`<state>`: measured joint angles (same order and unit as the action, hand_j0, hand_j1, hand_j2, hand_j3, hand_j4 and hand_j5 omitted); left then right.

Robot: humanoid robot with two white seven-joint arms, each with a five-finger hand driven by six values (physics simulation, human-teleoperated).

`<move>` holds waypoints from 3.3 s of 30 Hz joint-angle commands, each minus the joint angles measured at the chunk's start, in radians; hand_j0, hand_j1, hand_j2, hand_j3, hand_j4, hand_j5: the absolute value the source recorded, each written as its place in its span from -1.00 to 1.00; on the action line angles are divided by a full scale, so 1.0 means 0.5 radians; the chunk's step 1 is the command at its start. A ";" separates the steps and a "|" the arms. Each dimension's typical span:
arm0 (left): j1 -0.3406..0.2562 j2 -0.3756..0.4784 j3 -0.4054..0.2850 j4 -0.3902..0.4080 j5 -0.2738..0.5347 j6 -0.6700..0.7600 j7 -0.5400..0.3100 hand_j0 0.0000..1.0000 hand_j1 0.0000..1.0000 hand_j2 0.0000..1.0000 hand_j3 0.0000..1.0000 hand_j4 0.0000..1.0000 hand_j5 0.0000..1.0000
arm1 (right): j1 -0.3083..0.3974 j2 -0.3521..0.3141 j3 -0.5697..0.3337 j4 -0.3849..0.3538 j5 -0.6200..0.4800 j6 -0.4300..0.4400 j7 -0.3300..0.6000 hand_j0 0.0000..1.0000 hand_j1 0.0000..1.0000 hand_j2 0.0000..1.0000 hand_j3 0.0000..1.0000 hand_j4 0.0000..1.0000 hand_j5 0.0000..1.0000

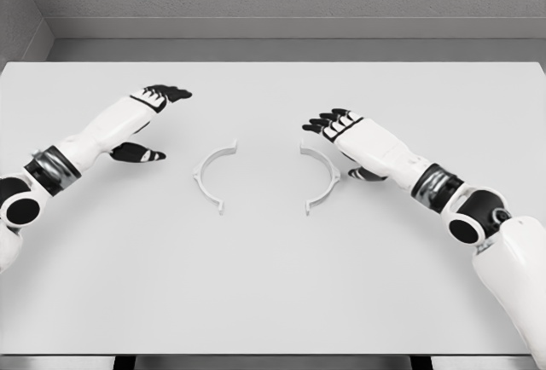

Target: Assemble PVC drainage pipe clamps

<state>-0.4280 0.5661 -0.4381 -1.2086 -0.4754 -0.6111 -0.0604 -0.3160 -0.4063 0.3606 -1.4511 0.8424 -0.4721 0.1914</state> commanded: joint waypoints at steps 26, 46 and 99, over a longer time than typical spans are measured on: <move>0.040 -0.074 -0.096 -0.031 -0.037 0.001 0.001 1.00 1.00 1.00 1.00 1.00 1.00 | -0.037 0.067 0.092 -0.012 0.000 0.039 0.028 1.00 1.00 1.00 1.00 1.00 1.00; 0.040 -0.154 -0.121 -0.034 -0.037 0.001 0.001 1.00 1.00 1.00 1.00 1.00 1.00 | -0.104 0.147 0.233 -0.012 0.000 0.113 0.034 1.00 1.00 1.00 1.00 1.00 1.00; -0.040 -0.344 -0.109 0.122 -0.043 0.001 0.001 1.00 1.00 1.00 1.00 1.00 1.00 | 0.209 -0.080 -1.120 -0.319 -0.092 -0.278 0.839 1.00 1.00 1.00 1.00 1.00 1.00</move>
<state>-0.4464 0.3968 -0.4928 -1.1455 -0.5035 -0.6111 -0.0603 -0.2102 -0.4459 -0.1981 -1.6101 0.8021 -0.6139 0.6114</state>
